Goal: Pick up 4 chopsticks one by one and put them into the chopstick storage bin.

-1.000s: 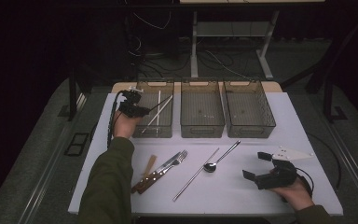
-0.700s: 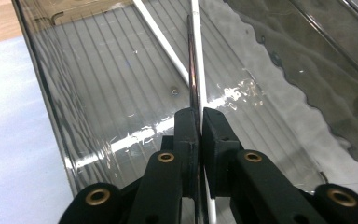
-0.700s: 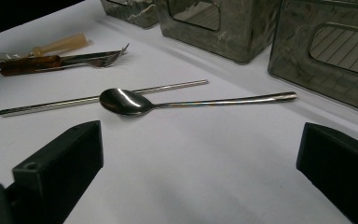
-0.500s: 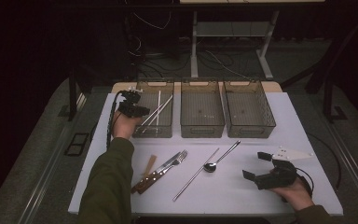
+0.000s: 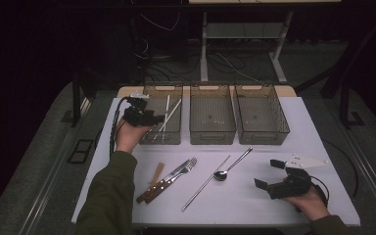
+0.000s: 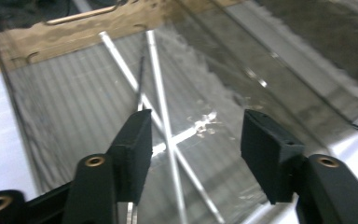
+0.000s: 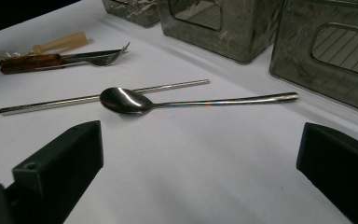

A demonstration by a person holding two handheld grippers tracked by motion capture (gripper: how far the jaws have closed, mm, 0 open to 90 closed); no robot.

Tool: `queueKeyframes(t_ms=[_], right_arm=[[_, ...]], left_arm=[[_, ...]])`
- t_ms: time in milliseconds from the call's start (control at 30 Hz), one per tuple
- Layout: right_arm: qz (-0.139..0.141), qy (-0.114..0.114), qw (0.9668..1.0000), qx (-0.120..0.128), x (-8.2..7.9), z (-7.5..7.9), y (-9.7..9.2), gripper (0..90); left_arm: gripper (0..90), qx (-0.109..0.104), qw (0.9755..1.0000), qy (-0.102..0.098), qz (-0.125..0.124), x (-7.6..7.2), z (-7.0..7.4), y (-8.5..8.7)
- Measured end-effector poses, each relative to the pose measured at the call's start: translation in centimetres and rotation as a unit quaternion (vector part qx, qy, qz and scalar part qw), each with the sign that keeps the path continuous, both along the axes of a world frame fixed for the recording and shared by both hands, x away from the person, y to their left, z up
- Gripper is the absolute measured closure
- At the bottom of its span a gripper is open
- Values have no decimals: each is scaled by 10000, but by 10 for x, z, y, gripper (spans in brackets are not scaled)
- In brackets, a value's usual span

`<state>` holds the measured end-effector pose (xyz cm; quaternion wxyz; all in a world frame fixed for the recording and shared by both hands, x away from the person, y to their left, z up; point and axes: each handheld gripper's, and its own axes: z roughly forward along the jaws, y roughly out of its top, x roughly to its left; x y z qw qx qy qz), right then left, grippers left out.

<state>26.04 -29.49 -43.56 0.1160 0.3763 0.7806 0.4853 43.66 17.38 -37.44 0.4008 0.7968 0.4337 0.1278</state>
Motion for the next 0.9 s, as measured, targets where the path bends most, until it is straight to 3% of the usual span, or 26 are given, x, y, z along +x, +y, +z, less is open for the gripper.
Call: queueKeyframes(t_ms=[200,533,733,900], right_arm=[[165,55,9998,-30,3,0,2,7],[422,185,9989,2,12,-6,6,7],[405,142,9991,-40,12,-5,6,8],[351,110,9993,-97,10,-5,8,8]], left_arm=[[339,-74,9994,-213,-281,-20,1,-3],[242,-155,9968,-378,-684,-54,4,-25],[206,-222,9951,-506,-817,-80,-4,-38],[187,-152,9945,-487,-919,-98,-14,-45]])
